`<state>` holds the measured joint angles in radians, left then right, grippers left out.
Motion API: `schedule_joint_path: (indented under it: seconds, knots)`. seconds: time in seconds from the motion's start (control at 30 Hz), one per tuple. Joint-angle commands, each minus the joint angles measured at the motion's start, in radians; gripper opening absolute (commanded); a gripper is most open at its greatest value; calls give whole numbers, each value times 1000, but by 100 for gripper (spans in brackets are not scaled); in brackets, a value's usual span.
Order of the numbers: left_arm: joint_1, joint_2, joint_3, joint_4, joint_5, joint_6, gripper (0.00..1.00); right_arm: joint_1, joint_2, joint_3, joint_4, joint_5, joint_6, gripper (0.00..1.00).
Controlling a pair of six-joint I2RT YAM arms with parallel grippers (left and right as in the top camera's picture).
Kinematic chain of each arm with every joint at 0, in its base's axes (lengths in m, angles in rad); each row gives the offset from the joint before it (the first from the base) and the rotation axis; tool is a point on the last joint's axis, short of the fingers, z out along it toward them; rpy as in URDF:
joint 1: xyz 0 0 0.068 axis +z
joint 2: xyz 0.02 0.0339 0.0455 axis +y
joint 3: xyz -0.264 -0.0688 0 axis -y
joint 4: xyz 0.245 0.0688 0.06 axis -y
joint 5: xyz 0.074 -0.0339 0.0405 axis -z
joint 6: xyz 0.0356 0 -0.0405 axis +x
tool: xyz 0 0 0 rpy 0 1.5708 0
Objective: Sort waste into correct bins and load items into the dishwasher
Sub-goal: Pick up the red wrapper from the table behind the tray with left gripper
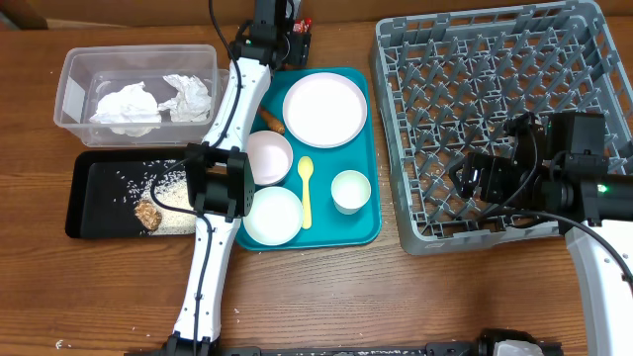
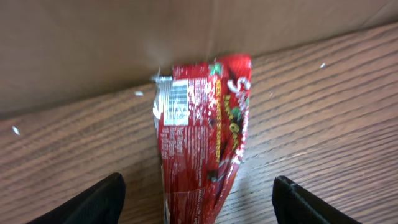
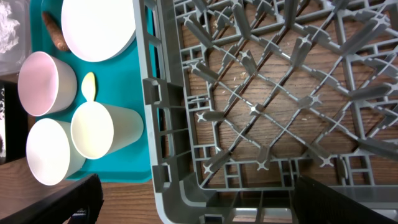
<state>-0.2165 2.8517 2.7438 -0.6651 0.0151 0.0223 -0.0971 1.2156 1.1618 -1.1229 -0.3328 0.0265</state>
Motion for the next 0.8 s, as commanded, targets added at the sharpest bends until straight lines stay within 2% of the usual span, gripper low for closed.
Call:
schedule_joint_path:
  seconds: [0.0,0.17,0.47,0.57,0.77]
  knots:
    - [-8,25,10,5,5,7,73,1,-3,16,2,2,-1,100]
    - [-15,26,8,8,11,8,63,1,-3,16,2,2,-1,100]
    - [-26,55,8,12,11,8,63,1,-3,16,2,2,-1,100]
    - [-25,55,8,14,7,7,57,1,-3,16,2,2,-1,100]
    - [-19,61,8,19,4,7,55,1,-3,16,2,2,-1,100]
